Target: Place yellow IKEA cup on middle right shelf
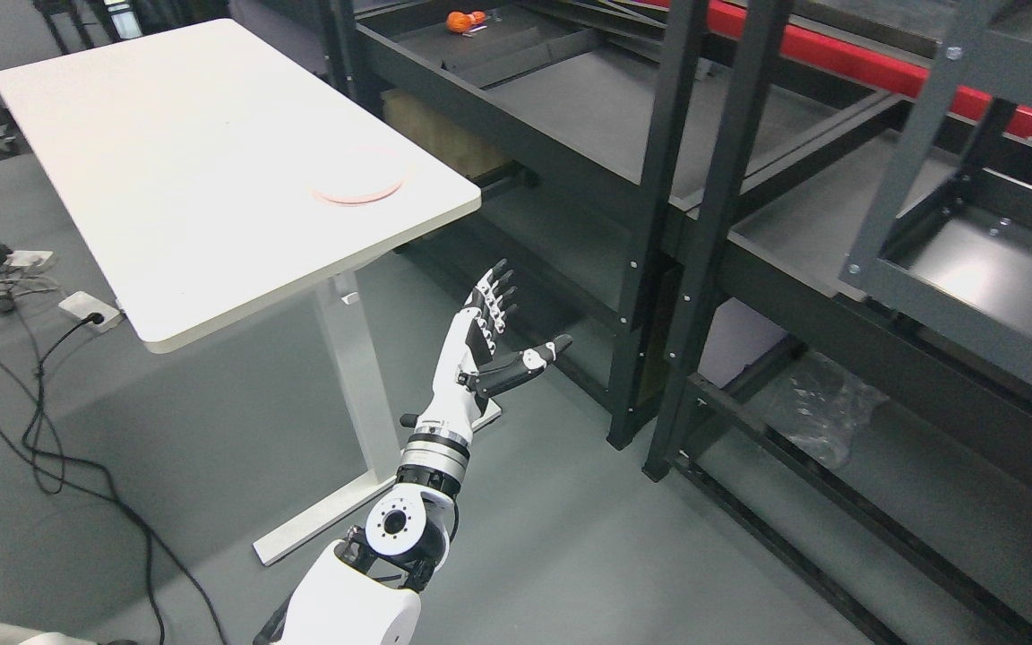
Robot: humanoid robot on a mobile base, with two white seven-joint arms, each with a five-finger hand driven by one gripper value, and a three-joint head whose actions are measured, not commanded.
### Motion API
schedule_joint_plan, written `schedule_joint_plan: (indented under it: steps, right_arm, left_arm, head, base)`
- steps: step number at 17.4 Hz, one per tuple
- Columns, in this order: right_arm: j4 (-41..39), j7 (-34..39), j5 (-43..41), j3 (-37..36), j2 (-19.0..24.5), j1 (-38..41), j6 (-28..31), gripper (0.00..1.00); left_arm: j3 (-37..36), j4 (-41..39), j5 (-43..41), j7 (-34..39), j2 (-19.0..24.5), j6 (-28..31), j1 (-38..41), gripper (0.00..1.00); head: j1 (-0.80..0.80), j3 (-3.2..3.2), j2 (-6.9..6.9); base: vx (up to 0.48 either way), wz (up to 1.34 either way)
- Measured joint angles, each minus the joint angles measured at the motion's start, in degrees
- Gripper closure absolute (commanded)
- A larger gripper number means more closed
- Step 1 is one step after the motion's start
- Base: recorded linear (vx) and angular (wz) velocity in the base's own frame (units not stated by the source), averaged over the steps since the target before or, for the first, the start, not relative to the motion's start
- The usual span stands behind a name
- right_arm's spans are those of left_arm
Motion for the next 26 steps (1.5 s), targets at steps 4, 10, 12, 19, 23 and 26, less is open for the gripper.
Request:
schedule_joint_plan:
  steps: [4, 10, 12, 19, 23, 26]
  right_arm:
    - [0.0, 0.0, 0.0, 0.0, 0.0, 0.0, 0.0, 0.01]
    - [0.0, 0.0, 0.0, 0.0, 0.0, 0.0, 0.0, 0.01]
    - [0.0, 0.0, 0.0, 0.0, 0.0, 0.0, 0.0, 0.01]
    - [0.0, 0.0, 0.0, 0.0, 0.0, 0.0, 0.0, 0.01]
    - [0.0, 0.0, 0.0, 0.0, 0.0, 0.0, 0.0, 0.01]
    - [0.0, 0.0, 0.0, 0.0, 0.0, 0.0, 0.0, 0.01]
  left_arm:
    - [0.4, 0.6, 0.0, 0.0, 0.0, 0.1, 0.0, 0.01]
    - [0.7, 1.0, 0.0, 0.0, 0.0, 0.0, 0.0, 0.01]
    - [0.8, 1.1, 0.0, -0.1, 0.0, -0.3, 0.0, 0.01]
    - [0.9, 1.1, 0.0, -0.2, 0.0, -0.6, -0.3, 0.01]
    - [1.0, 0.8, 0.0, -0.4, 0.0, -0.7, -0.4, 0.01]
    - [1.0, 0.6, 0.0, -0.4, 0.0, -0.7, -0.4, 0.01]
  head:
    - [0.0, 0.0, 0.0]
    - [0.0, 0.0, 0.0]
    - [0.0, 0.0, 0.0]
    - [0.0, 0.0, 0.0]
    - [0.0, 0.0, 0.0]
    - [0.0, 0.0, 0.0]
  base:
    - [0.108, 0.4]
    - [0.046, 0.14]
    - [-0.014, -0.06]
    - [-0.068, -0.27]
    - [-0.108, -0.51]
    - [-0.072, -0.49]
